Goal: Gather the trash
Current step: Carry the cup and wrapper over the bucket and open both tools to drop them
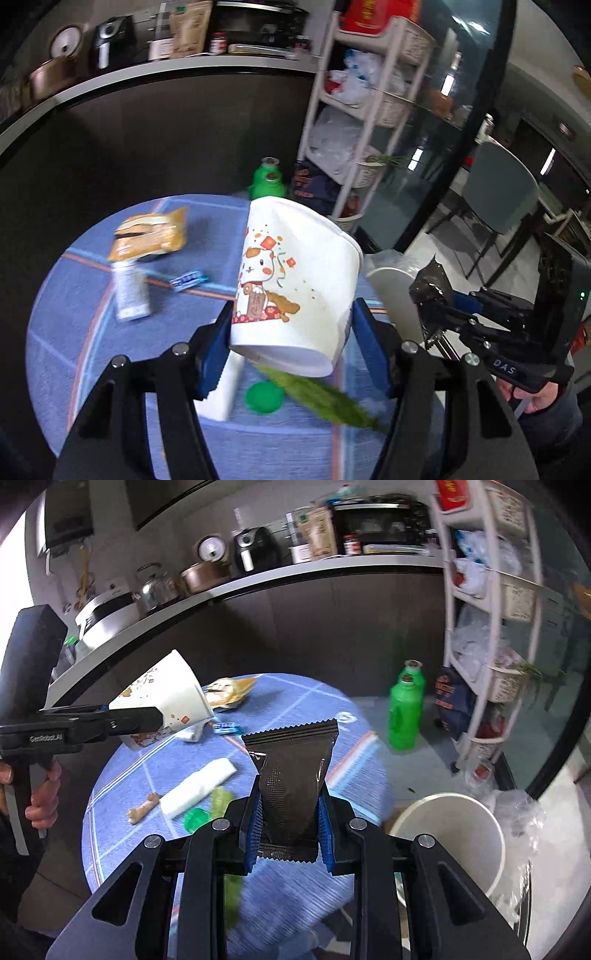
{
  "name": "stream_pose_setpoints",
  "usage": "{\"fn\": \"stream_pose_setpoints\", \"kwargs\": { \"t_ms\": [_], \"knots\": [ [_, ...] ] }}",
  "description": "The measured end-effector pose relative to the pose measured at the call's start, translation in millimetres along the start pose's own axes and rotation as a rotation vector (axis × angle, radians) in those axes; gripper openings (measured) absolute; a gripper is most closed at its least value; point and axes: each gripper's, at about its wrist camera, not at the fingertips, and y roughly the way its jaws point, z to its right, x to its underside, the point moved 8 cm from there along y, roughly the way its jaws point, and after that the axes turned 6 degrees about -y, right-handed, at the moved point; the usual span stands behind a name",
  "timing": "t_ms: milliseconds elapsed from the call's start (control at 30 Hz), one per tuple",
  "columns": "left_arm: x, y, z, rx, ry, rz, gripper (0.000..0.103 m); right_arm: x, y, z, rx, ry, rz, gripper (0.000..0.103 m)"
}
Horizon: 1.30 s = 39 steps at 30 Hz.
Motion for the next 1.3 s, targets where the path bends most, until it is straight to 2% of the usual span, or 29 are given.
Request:
{"fn": "stream_pose_setpoints", "kwargs": {
  "t_ms": [300, 600, 900, 1300],
  "knots": [
    [-2, 58, 86, 0.095, 0.102, -0.075, 0.063, 31, -26, 78, 0.117, 0.120, 0.009, 0.024],
    [6, 125, 147, 0.145, 0.155, -0.161, 0.063, 77, -11, 142, 0.156, 0.254, -0.044, 0.024],
    [14, 185, 172, 0.136, 0.194, -0.233, 0.063, 109, 24, 172, 0.150, 0.318, -0.112, 0.025],
    [24, 231, 175, 0.075, 0.241, -0.286, 0.064, 131, 53, 196, 0.156, 0.336, -0.167, 0.025]
  ]
}}
